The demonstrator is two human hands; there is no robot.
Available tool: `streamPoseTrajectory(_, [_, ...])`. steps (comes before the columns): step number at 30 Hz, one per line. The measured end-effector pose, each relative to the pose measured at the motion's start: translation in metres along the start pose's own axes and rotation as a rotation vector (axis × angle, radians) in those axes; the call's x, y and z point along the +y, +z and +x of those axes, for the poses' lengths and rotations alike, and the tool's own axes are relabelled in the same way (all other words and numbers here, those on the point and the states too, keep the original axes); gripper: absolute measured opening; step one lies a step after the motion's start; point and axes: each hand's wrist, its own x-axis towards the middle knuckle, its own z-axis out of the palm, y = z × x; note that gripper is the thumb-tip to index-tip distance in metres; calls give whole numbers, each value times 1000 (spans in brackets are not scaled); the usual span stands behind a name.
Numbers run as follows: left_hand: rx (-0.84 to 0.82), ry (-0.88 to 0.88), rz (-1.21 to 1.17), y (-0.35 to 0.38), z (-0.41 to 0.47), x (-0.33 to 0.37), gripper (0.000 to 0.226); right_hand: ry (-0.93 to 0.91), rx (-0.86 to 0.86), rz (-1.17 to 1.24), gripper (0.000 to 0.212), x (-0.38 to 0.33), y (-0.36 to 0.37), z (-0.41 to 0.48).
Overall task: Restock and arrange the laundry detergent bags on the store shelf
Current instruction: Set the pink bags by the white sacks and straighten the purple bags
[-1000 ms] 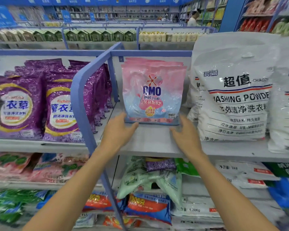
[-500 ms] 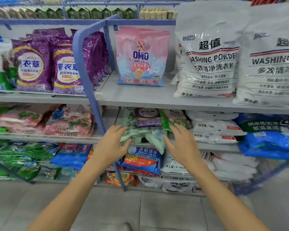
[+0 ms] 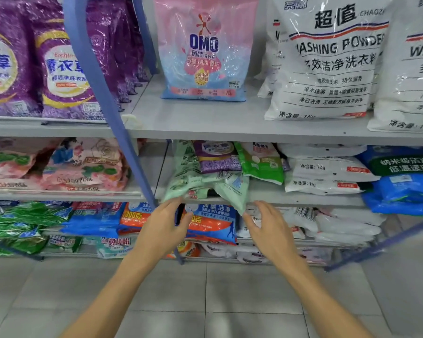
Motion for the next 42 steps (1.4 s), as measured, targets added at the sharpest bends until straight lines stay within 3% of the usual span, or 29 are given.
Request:
streamPoseTrajectory(4, [32, -47, -95, 14, 46, -6, 67, 15, 20, 72, 45, 3, 21, 24])
streamPoseTrajectory(13, [134, -157, -152, 58, 158, 5, 60, -70, 69, 78, 59, 11, 47, 116])
streamPoseTrajectory(16, [190, -164, -334, 79, 191, -3, 67, -52, 92, 17, 56, 20, 60, 137])
streamPoseTrajectory(19, [195, -280, -522, 86, 214, 0, 79, -52, 105, -2, 58, 23, 68, 141])
streamPoseTrajectory(22, [146, -338, -474, 87, 237, 7, 96, -69, 151, 35, 58, 26, 77, 145])
streamPoseTrajectory(25, [109, -391, -592, 84, 246, 7, 84, -63, 224, 115, 56, 25, 85, 151])
streamPoseTrajectory(27, [140, -360, -797, 83, 245, 5, 53, -52, 233, 138, 57, 23, 88, 151])
streamPoseTrajectory(29, [193, -352, -918, 83, 239, 0, 40, -27, 208, 167, 59, 20, 88, 150])
streamPoseTrajectory(35, [289, -260, -1439, 78, 186, -8, 59, 71, 115, 397, 65, 10, 73, 144])
streamPoseTrajectory(38, [203, -272, -1551, 77, 154, -20, 63, 94, -5, 592, 60, -1, 62, 138])
streamPoseTrajectory(42, [120, -263, -1481, 74, 108, -23, 81, 154, -235, 987, 66, -10, 46, 122])
